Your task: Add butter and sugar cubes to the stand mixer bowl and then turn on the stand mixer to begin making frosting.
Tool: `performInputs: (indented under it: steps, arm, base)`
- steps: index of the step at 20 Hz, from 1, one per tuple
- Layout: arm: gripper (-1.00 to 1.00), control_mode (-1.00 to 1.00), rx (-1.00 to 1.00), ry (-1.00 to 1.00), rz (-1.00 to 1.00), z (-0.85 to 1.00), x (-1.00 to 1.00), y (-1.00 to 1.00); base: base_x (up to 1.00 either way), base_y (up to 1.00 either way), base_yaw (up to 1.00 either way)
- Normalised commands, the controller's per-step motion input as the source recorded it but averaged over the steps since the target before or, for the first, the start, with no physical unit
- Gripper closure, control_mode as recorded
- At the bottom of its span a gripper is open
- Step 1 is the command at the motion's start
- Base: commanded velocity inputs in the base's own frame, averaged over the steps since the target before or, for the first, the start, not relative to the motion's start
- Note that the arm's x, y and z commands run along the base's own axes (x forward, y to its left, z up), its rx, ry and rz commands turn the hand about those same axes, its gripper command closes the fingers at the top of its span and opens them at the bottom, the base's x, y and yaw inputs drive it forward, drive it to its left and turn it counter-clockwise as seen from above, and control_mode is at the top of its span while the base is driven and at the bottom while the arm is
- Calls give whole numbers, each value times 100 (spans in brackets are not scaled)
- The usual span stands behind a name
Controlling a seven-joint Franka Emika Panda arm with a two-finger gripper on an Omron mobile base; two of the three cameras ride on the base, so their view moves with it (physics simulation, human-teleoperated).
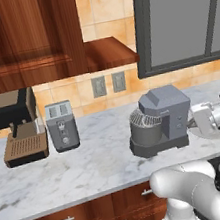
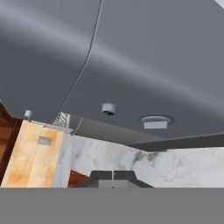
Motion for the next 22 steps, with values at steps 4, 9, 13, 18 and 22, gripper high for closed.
performInputs:
  steps: [4, 9, 13, 18, 22]
  arm:
    - [100, -100, 0, 0, 0, -25, 21, 3]
    - [100, -100, 0, 0, 0, -12, 14, 1]
    - [100, -100, 0, -1, 0, -8, 8, 0]
    - [100, -100, 0, -3, 0, -1, 8, 0]
    - [100, -100, 0, -4, 0, -1, 19, 0]
  base:
    - [0, 0, 0]
    - [0, 0, 0]
    - [0, 0, 0]
    - [0, 0, 0]
    - [0, 0, 0]
